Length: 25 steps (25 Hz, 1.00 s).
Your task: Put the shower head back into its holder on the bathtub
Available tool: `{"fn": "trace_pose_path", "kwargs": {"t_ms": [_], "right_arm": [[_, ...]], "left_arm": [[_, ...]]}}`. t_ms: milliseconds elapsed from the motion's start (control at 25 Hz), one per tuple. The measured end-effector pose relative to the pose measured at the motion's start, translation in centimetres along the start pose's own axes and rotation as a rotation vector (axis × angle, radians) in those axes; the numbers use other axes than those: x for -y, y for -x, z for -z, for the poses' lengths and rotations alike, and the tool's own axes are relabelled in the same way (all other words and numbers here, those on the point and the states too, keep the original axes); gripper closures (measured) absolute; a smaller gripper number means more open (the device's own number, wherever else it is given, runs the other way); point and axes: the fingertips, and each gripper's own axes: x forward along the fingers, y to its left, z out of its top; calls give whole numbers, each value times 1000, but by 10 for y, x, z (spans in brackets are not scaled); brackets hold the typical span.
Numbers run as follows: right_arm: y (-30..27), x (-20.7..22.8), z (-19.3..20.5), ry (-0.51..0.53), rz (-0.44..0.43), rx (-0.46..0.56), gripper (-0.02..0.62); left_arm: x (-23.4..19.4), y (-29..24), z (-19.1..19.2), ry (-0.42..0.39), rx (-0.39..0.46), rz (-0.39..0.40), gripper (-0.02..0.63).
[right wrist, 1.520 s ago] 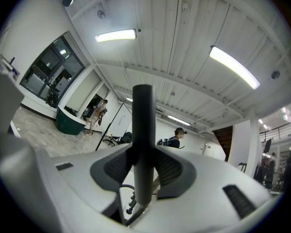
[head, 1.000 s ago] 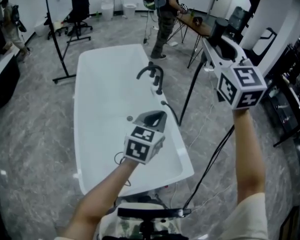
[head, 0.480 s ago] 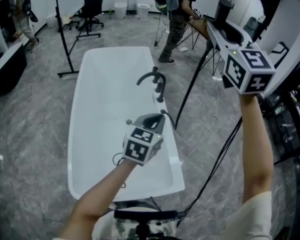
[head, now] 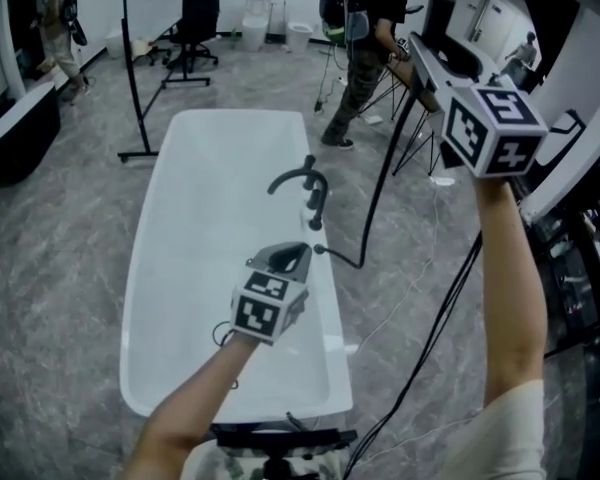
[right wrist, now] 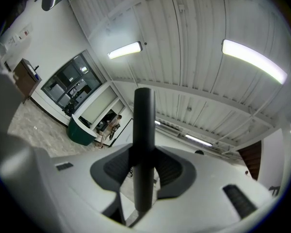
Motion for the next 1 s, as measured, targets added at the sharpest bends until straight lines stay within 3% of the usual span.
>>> {"fn": "trace_pose_path", "kwargs": {"t_ms": [240, 520, 1000], "right_arm": [[-27, 24, -2, 31, -6, -7, 449], [-42, 35, 21, -84, 27, -10, 449], [-54, 24, 76, -164, 27, -43, 449]], "left_arm": [[-10, -14, -5, 7, 0, -15, 599], [-34, -27, 5, 25, -9, -17, 598], [-51, -48, 4, 33, -22, -8, 598]]}}
